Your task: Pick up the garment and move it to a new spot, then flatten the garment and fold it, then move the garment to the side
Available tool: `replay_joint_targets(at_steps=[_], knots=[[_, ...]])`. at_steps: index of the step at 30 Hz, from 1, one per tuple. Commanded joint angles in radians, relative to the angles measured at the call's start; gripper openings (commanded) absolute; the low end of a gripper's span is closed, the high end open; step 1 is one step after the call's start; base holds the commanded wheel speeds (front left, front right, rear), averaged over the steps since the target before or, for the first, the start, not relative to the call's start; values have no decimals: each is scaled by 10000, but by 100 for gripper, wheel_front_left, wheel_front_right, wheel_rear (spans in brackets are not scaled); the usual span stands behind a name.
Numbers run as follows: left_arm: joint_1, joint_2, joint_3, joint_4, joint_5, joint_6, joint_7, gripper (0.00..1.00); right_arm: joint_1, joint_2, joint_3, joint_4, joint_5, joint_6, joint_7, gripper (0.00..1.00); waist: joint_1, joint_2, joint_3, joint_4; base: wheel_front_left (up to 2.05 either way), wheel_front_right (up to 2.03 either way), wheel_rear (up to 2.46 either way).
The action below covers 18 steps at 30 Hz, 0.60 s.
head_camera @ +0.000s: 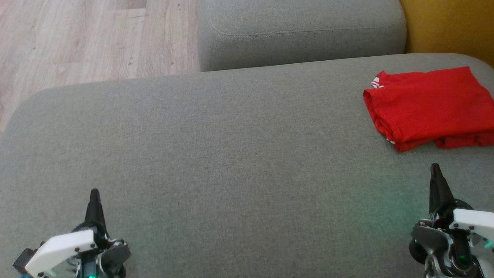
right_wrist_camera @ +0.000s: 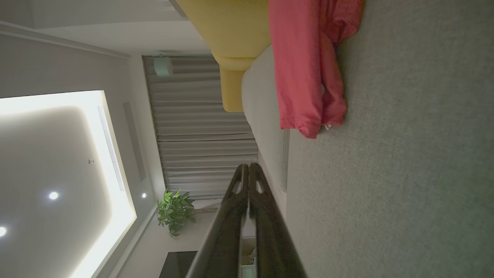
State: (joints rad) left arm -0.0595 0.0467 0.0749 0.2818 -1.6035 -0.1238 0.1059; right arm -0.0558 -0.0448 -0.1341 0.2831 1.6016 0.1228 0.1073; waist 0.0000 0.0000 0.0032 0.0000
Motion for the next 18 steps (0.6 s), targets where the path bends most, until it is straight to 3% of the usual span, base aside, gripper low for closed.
replay_joint_targets(at_steps=[1,18], knots=[[-486,35,387,-363,-53,-69,71,0,-522,-54,203,-383,70,79,60,0,0,0,-1,0,0,0,0],[-486,35,387,-364,-53,-69,71,0,-522,-54,203,-383,70,79,59,0,0,0,-1,0,0,0,0]])
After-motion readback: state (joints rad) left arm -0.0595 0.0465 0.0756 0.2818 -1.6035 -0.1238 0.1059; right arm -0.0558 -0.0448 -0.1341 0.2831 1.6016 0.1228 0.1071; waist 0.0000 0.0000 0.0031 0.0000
